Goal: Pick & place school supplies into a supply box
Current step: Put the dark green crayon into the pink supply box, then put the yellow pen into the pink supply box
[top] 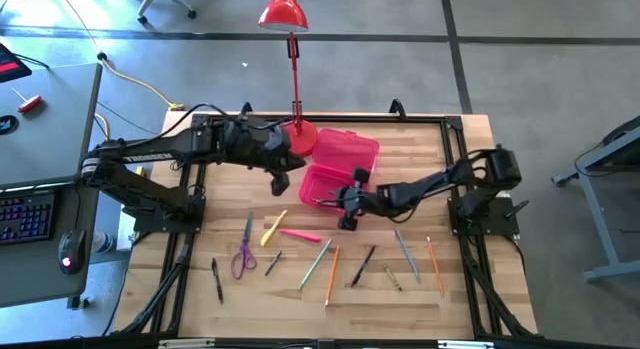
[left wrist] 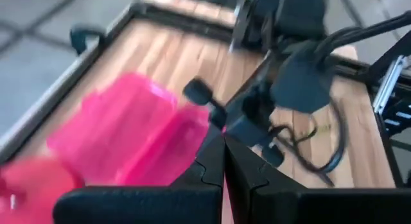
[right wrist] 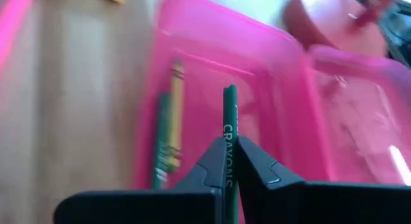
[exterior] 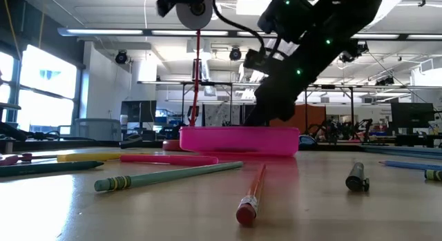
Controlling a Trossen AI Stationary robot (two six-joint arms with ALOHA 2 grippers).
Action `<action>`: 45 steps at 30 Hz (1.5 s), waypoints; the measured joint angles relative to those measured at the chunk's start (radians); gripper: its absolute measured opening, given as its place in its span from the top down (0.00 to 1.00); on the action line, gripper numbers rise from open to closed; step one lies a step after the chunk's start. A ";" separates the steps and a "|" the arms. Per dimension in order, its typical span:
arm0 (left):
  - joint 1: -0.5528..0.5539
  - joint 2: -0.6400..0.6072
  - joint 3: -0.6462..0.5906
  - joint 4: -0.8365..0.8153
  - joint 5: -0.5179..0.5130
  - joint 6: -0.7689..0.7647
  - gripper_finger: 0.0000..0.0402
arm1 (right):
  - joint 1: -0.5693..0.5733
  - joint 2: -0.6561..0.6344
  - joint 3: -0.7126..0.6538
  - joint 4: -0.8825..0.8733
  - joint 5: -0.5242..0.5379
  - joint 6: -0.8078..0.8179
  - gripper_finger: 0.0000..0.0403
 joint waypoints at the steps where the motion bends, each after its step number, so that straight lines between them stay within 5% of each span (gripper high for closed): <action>1: 0.000 -0.004 0.001 -0.031 -0.001 -0.026 0.90 | 0.000 0.007 0.008 0.004 -0.020 -0.003 0.99; 7: -0.043 -0.018 -0.019 -0.329 -0.002 -0.195 0.90 | -0.014 0.013 0.017 0.000 -0.104 -0.004 0.96; 12: -0.158 -0.017 -0.123 -0.401 -0.068 -0.375 0.90 | -0.024 0.013 0.017 -0.012 -0.117 0.009 0.89; 17: -0.309 -0.017 -0.254 -0.361 -0.112 -0.626 0.90 | -0.026 0.013 0.017 -0.012 -0.116 0.013 0.83; 23: -0.456 -0.017 -0.447 -0.083 -0.178 -0.855 0.90 | -0.026 0.013 0.017 -0.010 -0.105 0.005 0.80; 30: -0.477 0.030 -0.570 0.170 -0.248 -0.868 0.90 | -0.025 0.013 0.017 -0.010 -0.105 0.013 0.80; 45: -0.459 0.221 -0.581 0.169 -0.323 -0.748 0.90 | -0.025 0.013 0.017 -0.010 -0.123 0.016 0.80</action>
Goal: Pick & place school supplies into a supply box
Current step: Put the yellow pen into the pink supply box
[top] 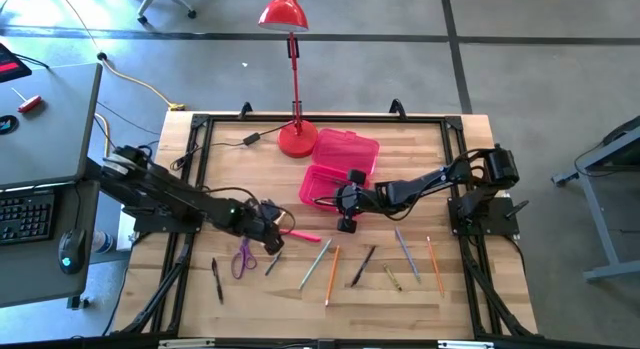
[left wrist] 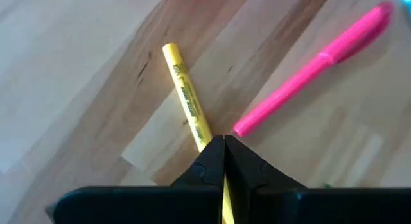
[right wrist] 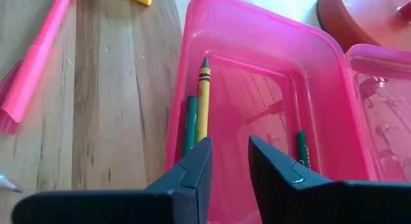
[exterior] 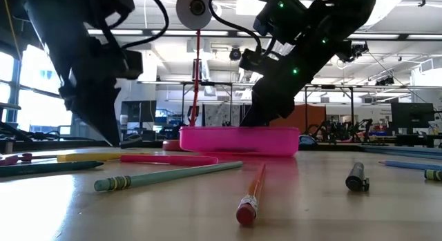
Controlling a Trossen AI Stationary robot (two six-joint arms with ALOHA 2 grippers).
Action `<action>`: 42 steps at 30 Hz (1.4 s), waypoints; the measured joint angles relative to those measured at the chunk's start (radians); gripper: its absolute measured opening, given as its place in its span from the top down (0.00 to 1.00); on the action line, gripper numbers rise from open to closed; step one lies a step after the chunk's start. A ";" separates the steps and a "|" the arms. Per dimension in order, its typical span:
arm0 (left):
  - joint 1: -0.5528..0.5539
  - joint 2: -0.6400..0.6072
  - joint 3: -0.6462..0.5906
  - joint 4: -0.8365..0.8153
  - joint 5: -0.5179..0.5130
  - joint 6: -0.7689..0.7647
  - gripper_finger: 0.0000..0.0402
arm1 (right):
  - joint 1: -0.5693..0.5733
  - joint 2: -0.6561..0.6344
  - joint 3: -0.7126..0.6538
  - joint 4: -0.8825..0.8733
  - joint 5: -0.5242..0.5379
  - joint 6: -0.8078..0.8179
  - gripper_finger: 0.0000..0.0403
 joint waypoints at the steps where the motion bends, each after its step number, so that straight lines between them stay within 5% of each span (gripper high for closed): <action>1: 0.006 0.005 0.000 0.001 -0.002 0.011 0.89 | 0.000 0.000 0.000 0.000 0.000 -0.001 0.80; 17: 0.080 0.052 0.001 0.038 -0.086 0.061 0.56 | 0.000 0.000 0.000 0.007 0.000 0.000 0.80; 32: 0.063 0.291 0.010 0.172 -0.242 -0.186 0.64 | 0.000 -0.001 0.024 0.054 -0.043 -0.002 0.80; 42: -0.018 0.318 -0.027 0.193 -0.349 -0.275 0.68 | 0.025 -0.002 0.133 0.044 -0.049 -0.008 0.80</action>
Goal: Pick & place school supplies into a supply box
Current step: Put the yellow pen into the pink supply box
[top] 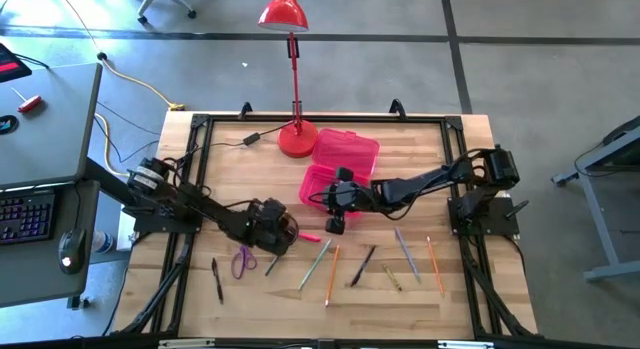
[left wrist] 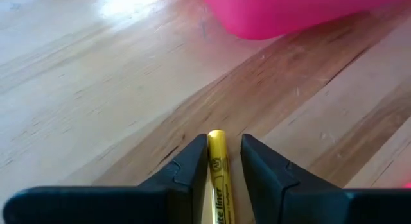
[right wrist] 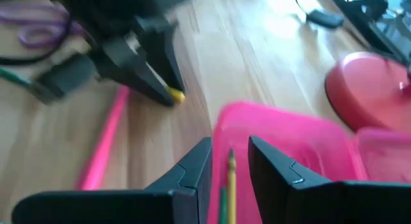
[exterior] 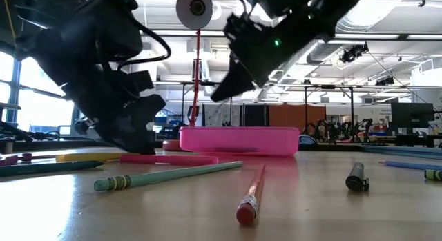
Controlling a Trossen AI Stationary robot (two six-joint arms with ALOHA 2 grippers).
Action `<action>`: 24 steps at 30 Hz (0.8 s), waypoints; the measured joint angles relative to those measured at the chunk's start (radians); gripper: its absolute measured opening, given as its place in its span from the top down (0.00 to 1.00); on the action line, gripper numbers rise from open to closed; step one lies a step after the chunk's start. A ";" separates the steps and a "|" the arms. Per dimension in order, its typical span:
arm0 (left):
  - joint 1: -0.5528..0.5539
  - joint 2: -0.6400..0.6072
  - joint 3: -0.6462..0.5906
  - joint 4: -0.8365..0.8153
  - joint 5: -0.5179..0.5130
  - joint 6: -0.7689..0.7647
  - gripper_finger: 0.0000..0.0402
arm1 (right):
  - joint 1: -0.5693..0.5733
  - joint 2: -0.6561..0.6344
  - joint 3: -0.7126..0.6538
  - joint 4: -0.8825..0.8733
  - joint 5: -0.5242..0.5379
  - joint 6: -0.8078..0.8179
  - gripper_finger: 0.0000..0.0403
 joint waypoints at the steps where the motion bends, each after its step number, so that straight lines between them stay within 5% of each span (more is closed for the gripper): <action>1: -0.003 0.000 -0.005 0.005 -0.004 0.000 0.68 | 0.006 0.000 0.014 -0.006 0.000 -0.011 0.80; 17: -0.071 0.010 -0.117 0.191 -0.088 -0.082 0.69 | 0.122 -0.001 0.089 -0.046 0.012 -0.027 0.80; 24: -0.085 0.010 -0.119 0.194 -0.117 -0.090 0.91 | 0.186 -0.001 0.089 -0.046 0.009 0.030 0.80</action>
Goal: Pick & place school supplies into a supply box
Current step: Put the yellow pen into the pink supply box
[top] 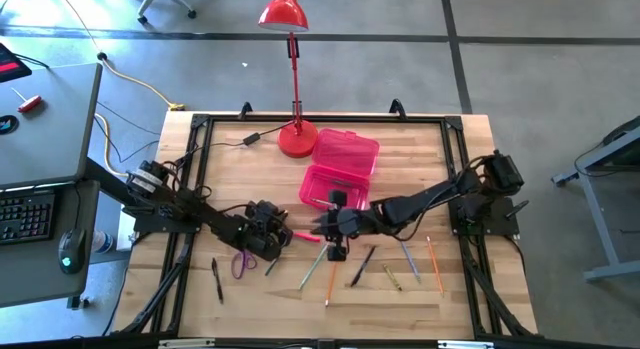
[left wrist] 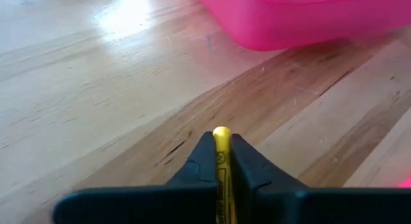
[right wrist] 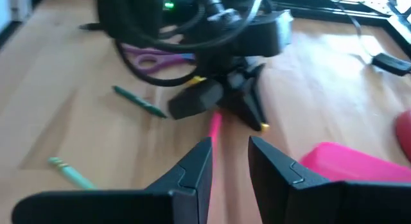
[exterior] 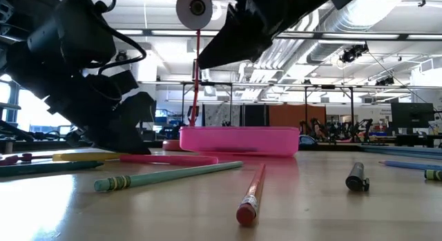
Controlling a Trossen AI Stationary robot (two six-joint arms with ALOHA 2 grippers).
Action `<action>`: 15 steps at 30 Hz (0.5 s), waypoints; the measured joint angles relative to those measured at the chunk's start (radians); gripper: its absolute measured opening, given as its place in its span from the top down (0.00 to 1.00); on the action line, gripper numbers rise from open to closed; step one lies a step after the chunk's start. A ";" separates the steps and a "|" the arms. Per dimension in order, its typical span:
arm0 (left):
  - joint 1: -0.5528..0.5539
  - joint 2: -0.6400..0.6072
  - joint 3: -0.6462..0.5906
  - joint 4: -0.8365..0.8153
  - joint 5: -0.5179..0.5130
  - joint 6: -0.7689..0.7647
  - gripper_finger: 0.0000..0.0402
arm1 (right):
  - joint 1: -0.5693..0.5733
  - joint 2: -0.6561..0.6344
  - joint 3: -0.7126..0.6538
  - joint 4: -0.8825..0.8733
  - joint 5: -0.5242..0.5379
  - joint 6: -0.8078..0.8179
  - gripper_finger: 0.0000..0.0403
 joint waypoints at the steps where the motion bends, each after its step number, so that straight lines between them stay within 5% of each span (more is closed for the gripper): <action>1: 0.000 -0.007 0.002 -0.001 0.000 0.000 0.92 | 0.011 0.000 0.000 0.000 0.000 0.008 0.80; 15: 0.074 -0.216 0.259 -0.267 0.089 0.338 0.92 | 0.174 0.000 -0.001 -0.003 0.002 0.088 0.80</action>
